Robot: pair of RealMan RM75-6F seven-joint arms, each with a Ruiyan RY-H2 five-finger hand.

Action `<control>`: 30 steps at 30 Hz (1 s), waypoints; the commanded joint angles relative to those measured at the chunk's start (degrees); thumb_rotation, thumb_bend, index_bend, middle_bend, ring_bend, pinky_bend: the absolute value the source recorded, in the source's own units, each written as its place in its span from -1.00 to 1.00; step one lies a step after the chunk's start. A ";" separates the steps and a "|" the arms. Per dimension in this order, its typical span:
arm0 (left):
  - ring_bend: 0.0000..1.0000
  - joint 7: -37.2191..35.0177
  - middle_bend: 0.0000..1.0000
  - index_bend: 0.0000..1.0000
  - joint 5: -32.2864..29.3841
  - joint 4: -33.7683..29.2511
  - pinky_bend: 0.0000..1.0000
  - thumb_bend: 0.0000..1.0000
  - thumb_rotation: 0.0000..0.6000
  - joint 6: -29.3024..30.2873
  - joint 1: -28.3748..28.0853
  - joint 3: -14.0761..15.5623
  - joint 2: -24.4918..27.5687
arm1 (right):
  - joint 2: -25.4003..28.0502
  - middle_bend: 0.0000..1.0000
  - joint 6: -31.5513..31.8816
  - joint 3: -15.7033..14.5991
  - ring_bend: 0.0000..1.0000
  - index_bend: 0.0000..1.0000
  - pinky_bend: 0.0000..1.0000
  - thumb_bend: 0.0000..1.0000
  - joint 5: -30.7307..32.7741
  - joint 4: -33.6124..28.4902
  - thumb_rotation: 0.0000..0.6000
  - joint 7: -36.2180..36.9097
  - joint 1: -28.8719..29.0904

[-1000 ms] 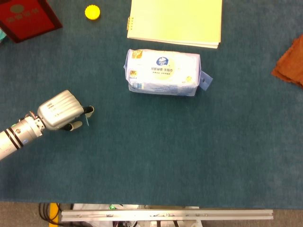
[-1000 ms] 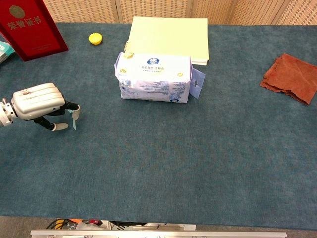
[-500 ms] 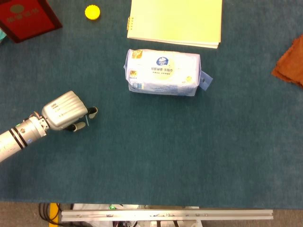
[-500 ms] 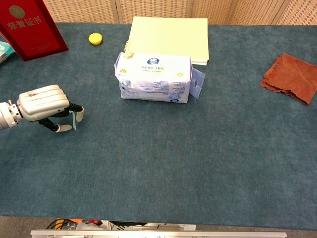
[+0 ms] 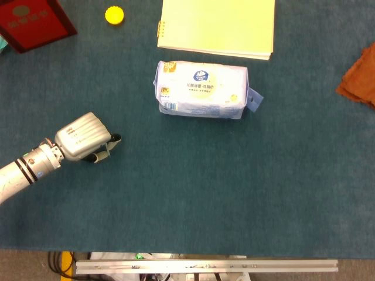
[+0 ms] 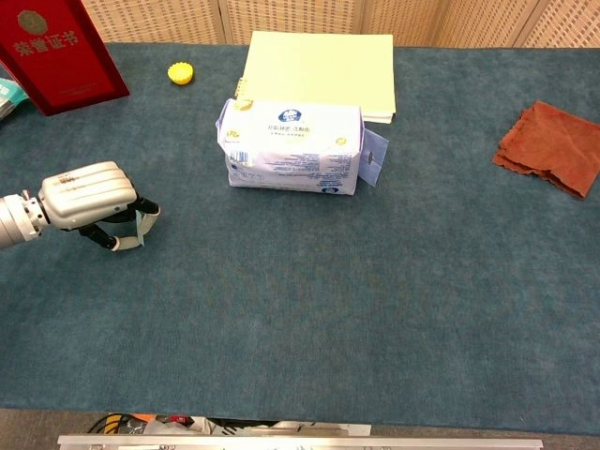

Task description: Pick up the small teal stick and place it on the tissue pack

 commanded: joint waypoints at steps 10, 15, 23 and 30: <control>1.00 -0.13 1.00 0.12 -0.18 -1.37 0.96 -0.30 1.00 -0.90 -0.57 0.21 0.19 | 0.00 -0.33 0.42 0.12 -0.42 -0.72 -0.14 -0.37 -0.14 0.55 1.00 0.72 -0.21; 1.00 0.07 1.00 0.12 -0.20 -2.21 0.96 -0.17 1.00 -1.18 -0.85 0.30 0.40 | 0.14 -0.33 0.76 0.10 -0.42 -0.72 -0.14 -0.36 -0.33 0.69 1.00 1.09 -0.43; 1.00 0.57 1.00 0.13 -0.67 -3.61 0.96 -0.11 1.00 -1.11 -0.77 0.00 0.94 | 0.30 -0.33 1.45 0.12 -0.42 -0.72 -0.14 -0.36 -0.76 0.85 1.00 1.63 -0.79; 1.00 3.28 1.00 0.15 -0.56 -5.20 0.96 -0.10 1.00 1.70 -1.25 -0.60 3.46 | 0.27 -0.33 1.82 0.25 -0.42 -0.72 -0.14 -0.36 -1.01 1.13 1.00 2.35 -0.93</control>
